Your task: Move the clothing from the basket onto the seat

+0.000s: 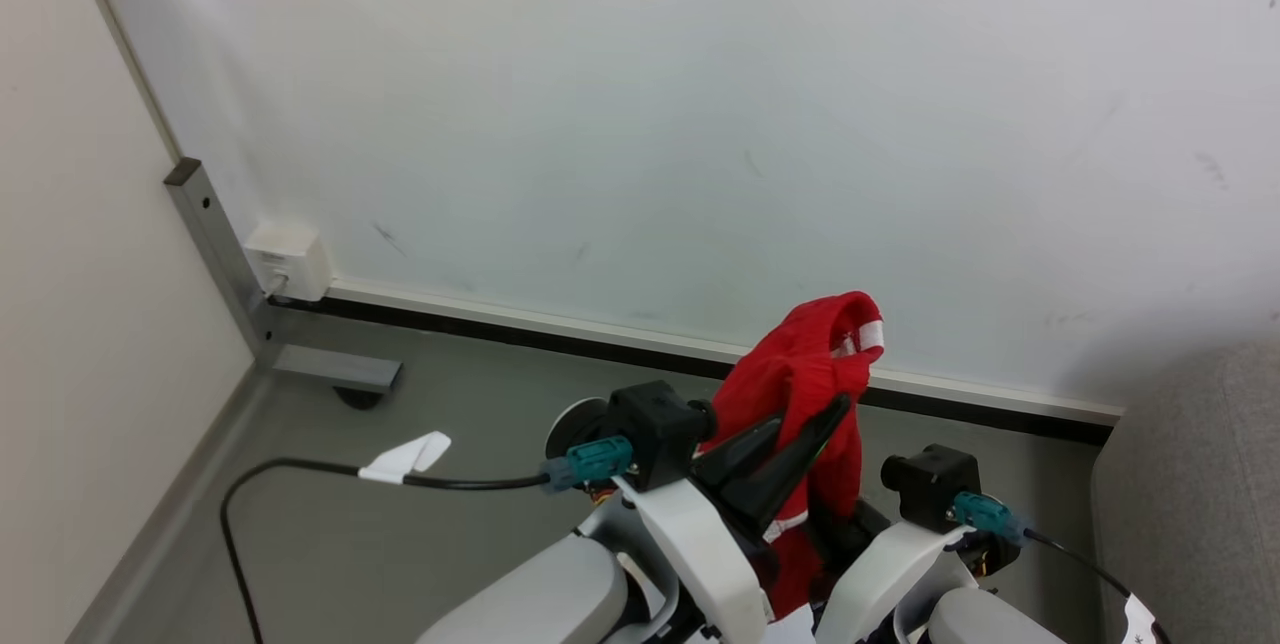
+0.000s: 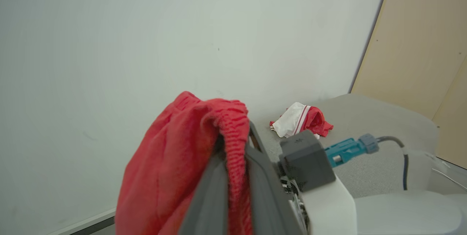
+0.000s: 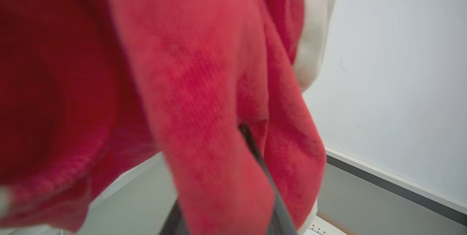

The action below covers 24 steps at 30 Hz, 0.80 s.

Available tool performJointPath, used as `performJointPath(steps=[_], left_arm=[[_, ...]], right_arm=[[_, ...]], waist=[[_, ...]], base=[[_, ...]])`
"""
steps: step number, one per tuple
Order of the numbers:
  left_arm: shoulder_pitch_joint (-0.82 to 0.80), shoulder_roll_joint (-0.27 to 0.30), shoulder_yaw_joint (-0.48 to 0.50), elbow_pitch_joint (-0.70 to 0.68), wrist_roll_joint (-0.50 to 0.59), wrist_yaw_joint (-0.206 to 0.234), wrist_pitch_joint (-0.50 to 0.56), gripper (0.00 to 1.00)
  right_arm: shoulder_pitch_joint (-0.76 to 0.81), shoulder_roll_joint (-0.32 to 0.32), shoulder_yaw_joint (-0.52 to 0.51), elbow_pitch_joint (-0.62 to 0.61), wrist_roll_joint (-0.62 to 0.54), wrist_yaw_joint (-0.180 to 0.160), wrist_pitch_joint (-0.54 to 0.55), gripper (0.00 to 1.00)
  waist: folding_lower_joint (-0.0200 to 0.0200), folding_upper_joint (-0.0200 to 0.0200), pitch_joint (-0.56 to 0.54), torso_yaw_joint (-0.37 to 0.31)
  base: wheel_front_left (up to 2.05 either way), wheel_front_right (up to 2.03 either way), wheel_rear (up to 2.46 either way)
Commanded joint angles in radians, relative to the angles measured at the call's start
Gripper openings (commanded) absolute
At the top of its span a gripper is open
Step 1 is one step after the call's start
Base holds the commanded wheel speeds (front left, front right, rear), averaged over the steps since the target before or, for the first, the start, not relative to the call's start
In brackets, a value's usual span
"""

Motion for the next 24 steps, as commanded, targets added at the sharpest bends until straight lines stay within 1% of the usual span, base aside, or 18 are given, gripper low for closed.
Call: performJointPath(steps=[1, 7, 12, 15, 17, 21, 22, 23, 24], left_arm=[[0.013, 0.008, 0.005, -0.005, -0.008, 0.004, 0.004, 0.0], [0.02, 0.025, 0.014, 0.002, -0.014, 0.017, -0.002, 0.0], [0.028, 0.034, 0.025, 0.018, -0.023, 0.032, -0.012, 0.0], [0.037, 0.042, 0.025, 0.021, -0.022, 0.031, -0.016, 0.0], [0.046, 0.043, 0.017, 0.02, -0.023, 0.027, -0.019, 0.0], [0.053, 0.045, 0.014, 0.026, -0.018, 0.035, -0.025, 0.0], [0.055, 0.043, 0.012, 0.027, -0.019, 0.035, -0.027, 0.07], [0.057, 0.042, 0.009, 0.025, -0.02, 0.033, -0.027, 0.28], [0.058, 0.044, 0.008, 0.022, -0.021, 0.032, -0.028, 0.7]], right_arm=[[0.009, -0.008, -0.004, -0.012, -0.005, -0.002, 0.001, 0.0], [0.036, -0.02, -0.037, -0.059, -0.02, -0.002, 0.0, 0.0], [0.089, -0.05, -0.121, -0.136, -0.027, -0.002, 0.0, 0.0], [0.113, -0.072, -0.173, -0.189, -0.056, -0.002, 0.0, 0.0], [0.128, -0.079, -0.21, -0.219, -0.071, -0.002, 0.0, 0.0], [0.143, -0.085, -0.282, -0.274, -0.091, -0.002, 0.0, 0.0], [0.146, -0.09, -0.304, -0.285, -0.1, -0.002, 0.0, 0.0], [0.149, -0.094, -0.32, -0.294, -0.111, -0.002, 0.0, 0.0], [0.15, -0.097, -0.338, -0.305, -0.122, -0.002, 0.0, 0.0]], waist=[[0.0, -0.0001, 0.002, -0.001], [0.0, -0.0001, 0.011, -0.022], [0.0, -0.0001, 0.02, -0.048], [0.0, -0.0001, 0.029, -0.078], [0.0, -0.0001, 0.036, -0.101], [0.0, -0.0001, 0.05, -0.156], [0.0, -0.0001, 0.053, -0.169], [0.0, -0.0001, 0.056, -0.185], [0.0, -0.0001, 0.059, -0.203]], base=[[0.0, 0.0, 0.0], [0.0, 0.0, 0.0], [0.0, 0.0, 0.0], [0.0, 0.0, 0.0], [0.0, 0.0, 0.0], [0.0, 0.0, 0.0], [0.0, 0.0, 0.0], [0.0, 0.0, 0.0], [0.0, 0.0, 0.0]])
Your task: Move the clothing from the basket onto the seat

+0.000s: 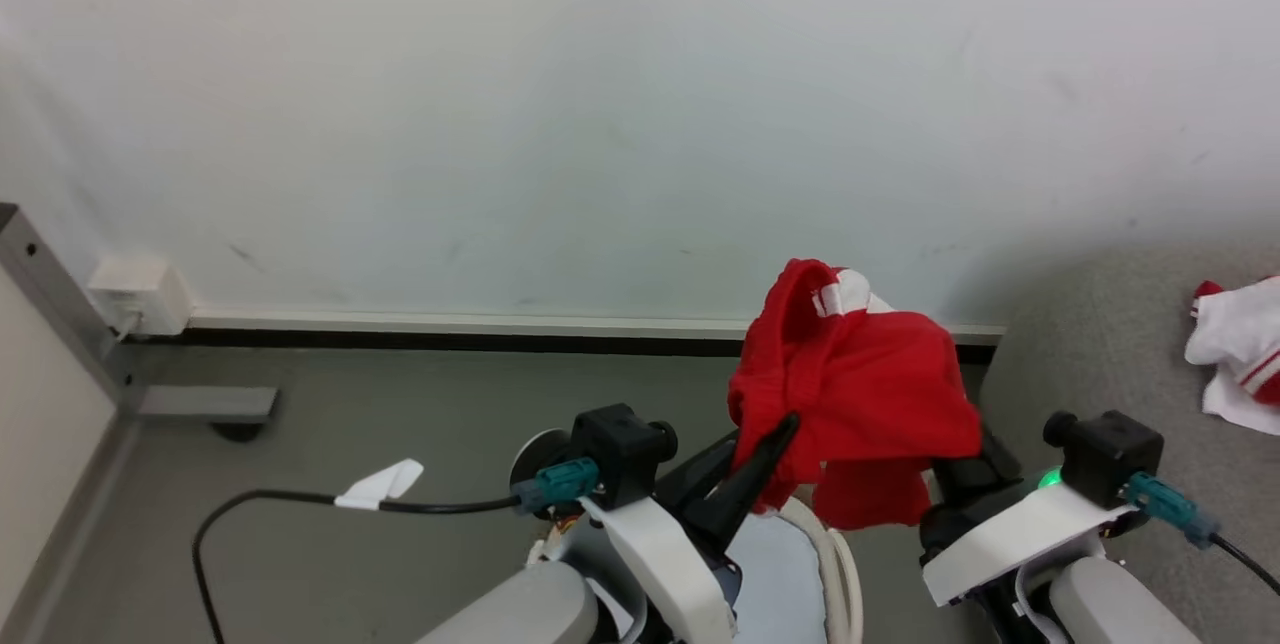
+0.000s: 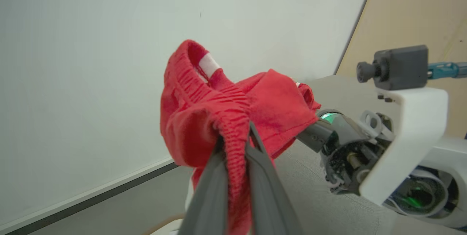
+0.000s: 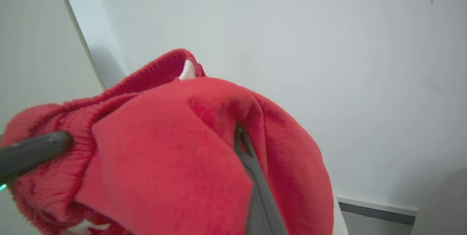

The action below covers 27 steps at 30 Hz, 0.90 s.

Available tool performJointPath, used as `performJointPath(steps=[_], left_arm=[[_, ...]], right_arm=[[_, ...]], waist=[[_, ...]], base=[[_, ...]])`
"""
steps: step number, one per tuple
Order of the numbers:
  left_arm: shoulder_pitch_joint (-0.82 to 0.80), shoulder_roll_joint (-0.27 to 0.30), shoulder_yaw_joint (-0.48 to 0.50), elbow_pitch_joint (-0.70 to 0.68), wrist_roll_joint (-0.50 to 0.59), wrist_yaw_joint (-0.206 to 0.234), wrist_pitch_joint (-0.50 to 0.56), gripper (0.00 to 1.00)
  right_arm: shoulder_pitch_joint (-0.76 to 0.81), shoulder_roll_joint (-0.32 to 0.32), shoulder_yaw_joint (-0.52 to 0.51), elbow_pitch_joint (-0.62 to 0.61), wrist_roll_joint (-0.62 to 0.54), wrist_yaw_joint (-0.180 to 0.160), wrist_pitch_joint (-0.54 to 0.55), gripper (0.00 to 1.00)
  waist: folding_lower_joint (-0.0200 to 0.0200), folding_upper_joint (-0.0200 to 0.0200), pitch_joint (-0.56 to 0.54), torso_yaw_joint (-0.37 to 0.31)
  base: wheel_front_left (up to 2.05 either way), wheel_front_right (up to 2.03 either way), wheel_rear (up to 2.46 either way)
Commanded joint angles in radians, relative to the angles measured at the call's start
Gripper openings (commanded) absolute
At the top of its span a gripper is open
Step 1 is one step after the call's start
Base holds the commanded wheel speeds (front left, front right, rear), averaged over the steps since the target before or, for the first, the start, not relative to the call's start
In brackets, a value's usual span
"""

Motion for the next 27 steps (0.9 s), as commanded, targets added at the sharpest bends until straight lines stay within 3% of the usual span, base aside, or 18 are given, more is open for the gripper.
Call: performJointPath(steps=[1, 5, 16, 27], left_arm=[[0.015, 0.004, -0.002, -0.005, -0.006, -0.004, -0.009, 1.0], [0.015, 0.017, -0.002, -0.016, 0.003, 0.003, -0.012, 1.0], [-0.008, 0.042, -0.013, -0.044, 0.044, 0.005, -0.039, 1.0], [-0.04, 0.071, -0.042, -0.021, 0.117, 0.018, -0.053, 1.0]], right_arm=[[0.016, -0.013, -0.042, -0.019, -0.02, -0.002, 0.0, 0.0], [0.012, -0.024, -0.122, -0.058, -0.039, -0.002, 0.0, 0.0], [0.038, -0.055, -0.216, -0.153, -0.102, -0.002, 0.0, 0.0], [0.122, -0.021, -0.283, -0.223, -0.127, -0.002, 0.0, 0.0]], waist=[[0.0, 0.0, 0.017, -0.062], [0.0, 0.0, 0.035, -0.137], [0.0, 0.0, 0.075, -0.334], [0.0, 0.0, 0.13, -0.487]], base=[[0.0, 0.0, 0.0], [0.0, 0.0, 0.0], [0.0, 0.0, 0.0], [0.0, 0.0, 0.0]])
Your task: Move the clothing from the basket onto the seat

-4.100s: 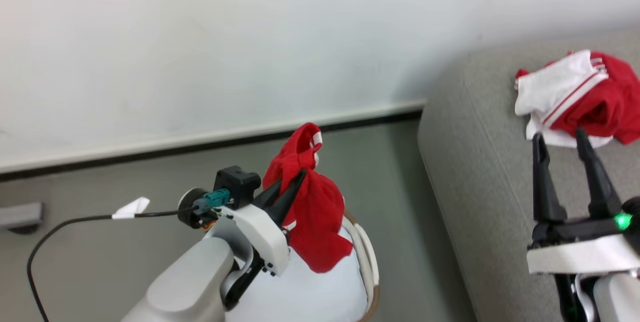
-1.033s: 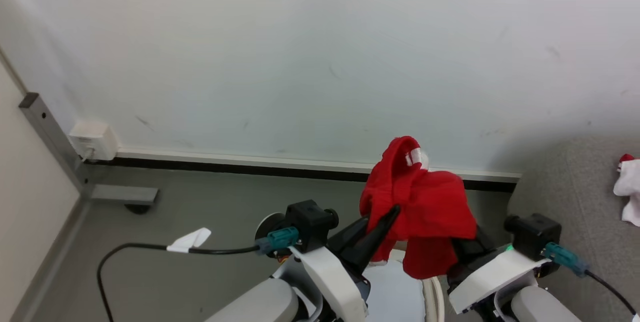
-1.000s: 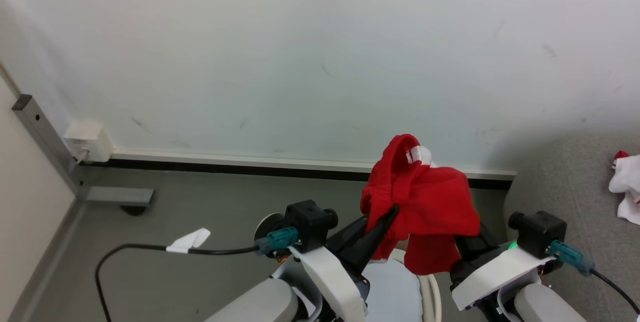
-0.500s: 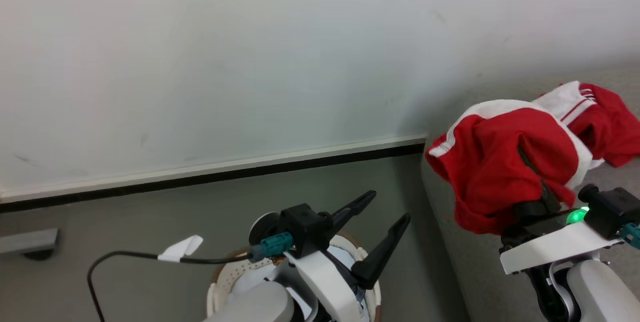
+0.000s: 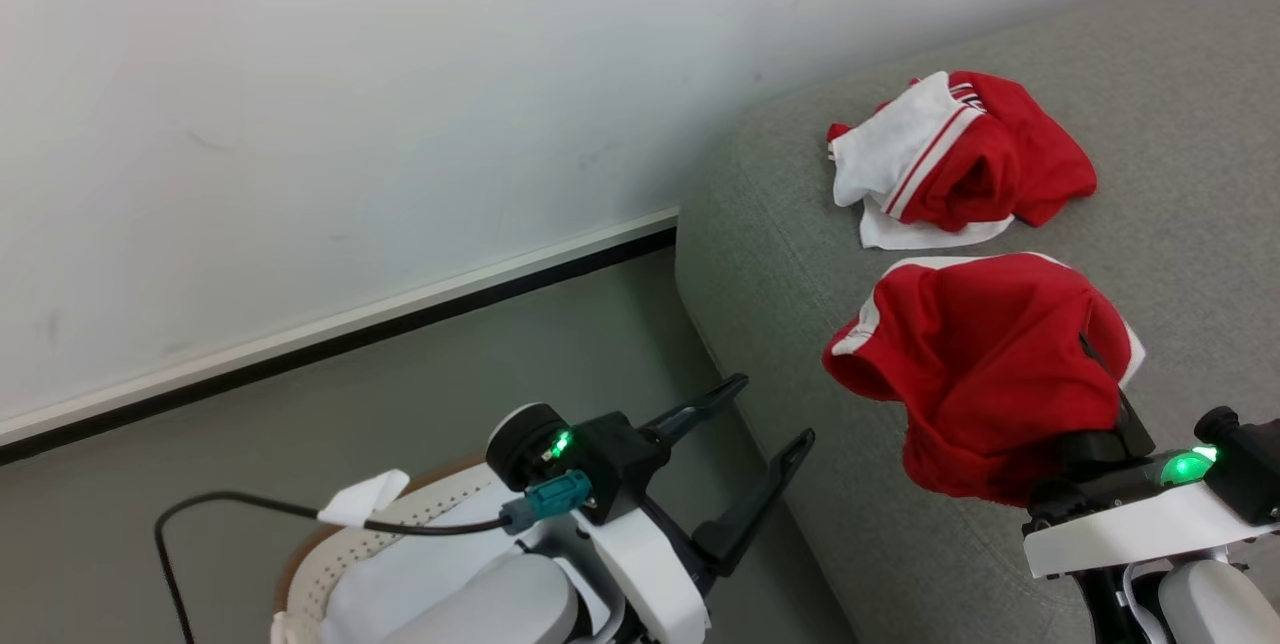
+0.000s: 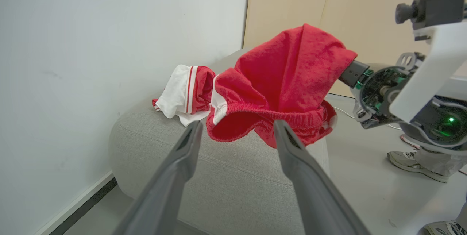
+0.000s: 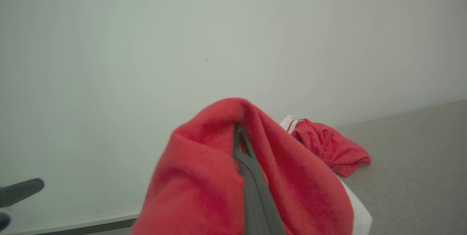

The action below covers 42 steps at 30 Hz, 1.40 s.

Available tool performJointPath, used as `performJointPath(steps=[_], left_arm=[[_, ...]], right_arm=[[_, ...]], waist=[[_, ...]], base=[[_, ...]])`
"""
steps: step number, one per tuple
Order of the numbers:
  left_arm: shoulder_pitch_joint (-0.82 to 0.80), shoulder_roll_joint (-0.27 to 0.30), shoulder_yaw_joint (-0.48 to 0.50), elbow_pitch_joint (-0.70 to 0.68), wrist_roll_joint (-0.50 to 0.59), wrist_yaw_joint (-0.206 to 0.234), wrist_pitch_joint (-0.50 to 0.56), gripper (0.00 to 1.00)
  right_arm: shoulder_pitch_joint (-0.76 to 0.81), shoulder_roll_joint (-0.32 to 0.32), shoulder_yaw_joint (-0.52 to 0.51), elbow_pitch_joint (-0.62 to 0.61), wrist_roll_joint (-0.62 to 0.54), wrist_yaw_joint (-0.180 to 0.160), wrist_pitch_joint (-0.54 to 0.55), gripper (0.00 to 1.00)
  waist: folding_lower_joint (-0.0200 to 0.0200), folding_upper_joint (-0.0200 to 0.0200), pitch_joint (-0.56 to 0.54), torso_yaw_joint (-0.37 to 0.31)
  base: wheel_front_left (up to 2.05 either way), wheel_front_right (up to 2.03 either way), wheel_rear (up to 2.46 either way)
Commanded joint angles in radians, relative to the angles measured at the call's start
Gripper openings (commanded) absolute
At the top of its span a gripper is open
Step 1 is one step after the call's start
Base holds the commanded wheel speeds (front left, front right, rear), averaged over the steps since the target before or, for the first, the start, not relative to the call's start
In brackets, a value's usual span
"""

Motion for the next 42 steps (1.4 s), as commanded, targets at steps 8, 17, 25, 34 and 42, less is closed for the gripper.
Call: performJointPath(steps=[8, 17, 25, 34, 42], left_arm=[[-0.03, 0.013, -0.009, 0.013, 0.032, -0.001, -0.005, 1.0], [-0.062, 0.038, -0.002, -0.023, 0.039, -0.008, -0.006, 1.0], [-0.111, 0.092, 0.01, -0.08, 0.058, -0.011, 0.023, 1.0], [-0.16, 0.16, 0.046, -0.146, 0.073, -0.004, 0.038, 1.0], [-0.195, 0.17, 0.063, -0.157, 0.07, -0.001, 0.025, 1.0]], right_arm=[[0.028, 0.016, -0.034, -0.048, -0.021, -0.002, 0.0, 0.0], [-0.021, -0.033, -0.085, -0.065, -0.045, -0.002, 0.0, 0.0], [-0.105, -0.118, -0.254, -0.067, -0.044, -0.002, 0.0, 0.0], [-0.183, -0.235, -0.421, 0.051, -0.001, -0.002, 0.005, 0.0], [-0.235, -0.334, -0.429, 0.235, 0.056, -0.002, 0.123, 0.0]], waist=[[0.0, -0.0001, 0.057, -0.058], [0.0, -0.0001, 0.145, -0.016], [0.0, -0.0001, 0.287, 0.061], [0.0, -0.0001, 0.46, 0.145], [0.0, -0.0001, 0.534, 0.198]], base=[[0.0, 0.0, 0.0], [0.0, 0.0, 0.0], [0.0, 0.0, 0.0], [0.0, 0.0, 0.0], [0.0, 0.0, 0.0]])
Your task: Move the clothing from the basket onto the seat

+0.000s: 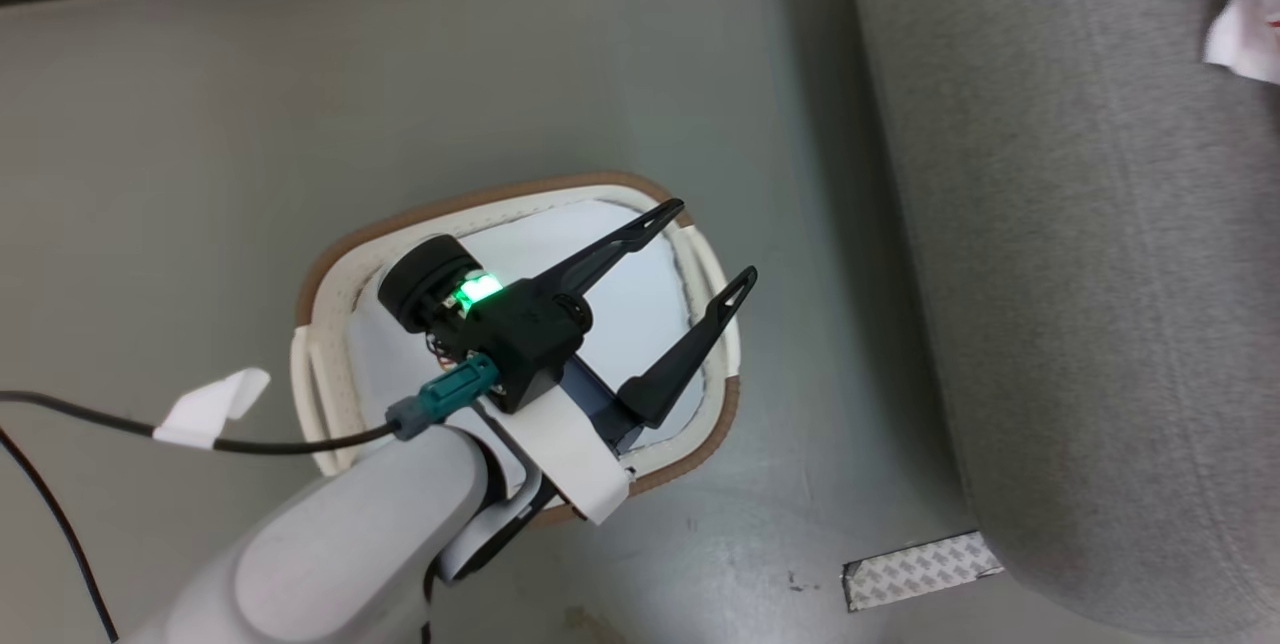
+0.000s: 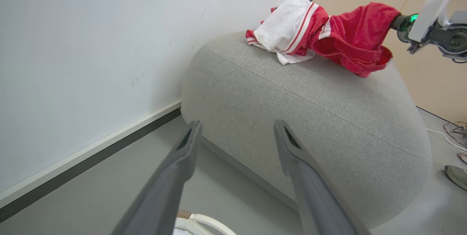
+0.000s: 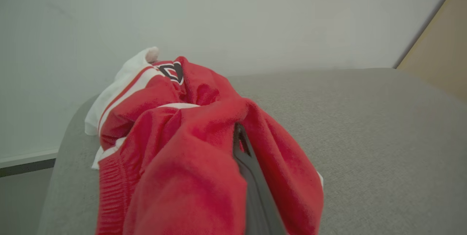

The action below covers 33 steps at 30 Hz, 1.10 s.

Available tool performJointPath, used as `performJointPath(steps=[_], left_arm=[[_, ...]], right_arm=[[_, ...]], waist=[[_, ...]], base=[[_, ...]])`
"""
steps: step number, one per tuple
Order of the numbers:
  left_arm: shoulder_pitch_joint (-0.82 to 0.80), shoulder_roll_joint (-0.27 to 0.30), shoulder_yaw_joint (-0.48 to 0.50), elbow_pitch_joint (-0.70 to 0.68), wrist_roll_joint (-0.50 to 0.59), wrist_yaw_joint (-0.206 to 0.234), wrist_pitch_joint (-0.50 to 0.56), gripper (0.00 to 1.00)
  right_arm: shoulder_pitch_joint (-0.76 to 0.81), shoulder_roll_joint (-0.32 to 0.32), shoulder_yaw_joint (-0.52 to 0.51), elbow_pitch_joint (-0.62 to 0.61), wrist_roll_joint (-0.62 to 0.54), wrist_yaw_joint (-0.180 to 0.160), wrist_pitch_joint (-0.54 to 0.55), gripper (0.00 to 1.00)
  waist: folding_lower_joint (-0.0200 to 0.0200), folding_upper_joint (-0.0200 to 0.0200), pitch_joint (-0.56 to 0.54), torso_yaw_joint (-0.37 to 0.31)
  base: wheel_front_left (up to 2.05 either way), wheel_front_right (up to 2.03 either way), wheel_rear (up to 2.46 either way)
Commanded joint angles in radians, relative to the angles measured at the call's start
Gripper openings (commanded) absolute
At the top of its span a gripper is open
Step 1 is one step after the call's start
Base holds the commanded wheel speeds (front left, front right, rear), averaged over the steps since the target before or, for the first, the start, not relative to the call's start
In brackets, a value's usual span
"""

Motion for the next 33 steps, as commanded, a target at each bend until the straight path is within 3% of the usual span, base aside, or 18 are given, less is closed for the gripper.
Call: performJointPath(steps=[1, 7, 8, 9, 10, 12, 14, 24, 33], left_arm=[[-0.013, 0.004, 0.001, 0.004, 0.005, 0.001, -0.012, 1.0], [-0.016, -0.01, 0.0, 0.024, -0.005, -0.005, -0.028, 1.0], [-0.014, -0.013, 0.001, 0.03, -0.008, -0.004, -0.033, 1.0], [-0.012, -0.016, 0.002, 0.034, -0.01, -0.003, -0.036, 1.0], [-0.008, -0.018, 0.003, 0.039, -0.01, -0.002, -0.039, 1.0], [0.0, -0.023, 0.003, 0.048, -0.015, -0.001, -0.047, 1.0], [0.008, -0.027, 0.002, 0.057, -0.019, -0.001, -0.052, 1.0], [0.073, -0.049, 0.008, 0.116, -0.053, 0.006, -0.081, 1.0], [0.183, -0.071, 0.041, 0.155, -0.088, 0.029, -0.094, 1.0]], right_arm=[[-0.019, -0.022, 0.026, 0.044, 0.014, -0.002, 0.05, 0.0], [-0.058, -0.062, 0.075, 0.17, 0.047, -0.002, 0.184, 0.0], [-0.064, -0.069, 0.085, 0.182, 0.048, -0.002, 0.203, 0.05], [-0.069, -0.074, 0.092, 0.19, 0.05, -0.002, 0.215, 0.31], [-0.07, -0.079, 0.097, 0.198, 0.05, -0.002, 0.226, 0.4], [-0.07, -0.087, 0.116, 0.212, 0.046, -0.002, 0.251, 0.49], [-0.073, -0.092, 0.132, 0.215, 0.045, -0.002, 0.271, 1.0], [-0.022, -0.108, 0.21, 0.202, 0.057, -0.002, 0.452, 1.0], [0.062, -0.156, 0.254, 0.05, 0.044, -0.002, 0.591, 1.0]], waist=[[-0.0002, 0.0, 0.03, 0.031], [-0.0002, 0.0, 0.016, 0.046], [-0.0002, 0.0, 0.01, 0.048], [-0.0002, 0.0, 0.005, 0.049], [-0.0002, 0.0, 0.0, 0.05], [-0.0002, 0.0, -0.013, 0.049], [-0.0002, 0.0, -0.028, 0.046], [-0.0002, 0.0, -0.178, 0.009], [-0.0002, 0.0, -0.36, -0.015]], base=[[0.0, 0.0, 0.0], [0.0, 0.0, 0.0], [0.0, 0.0, 0.0], [0.0, 0.0, 0.0], [0.0, 0.0, 0.0], [0.0, 0.0, 0.0], [0.0, 0.0, 0.0], [0.0, 0.0, 0.0], [0.0, 0.0, 0.0]])
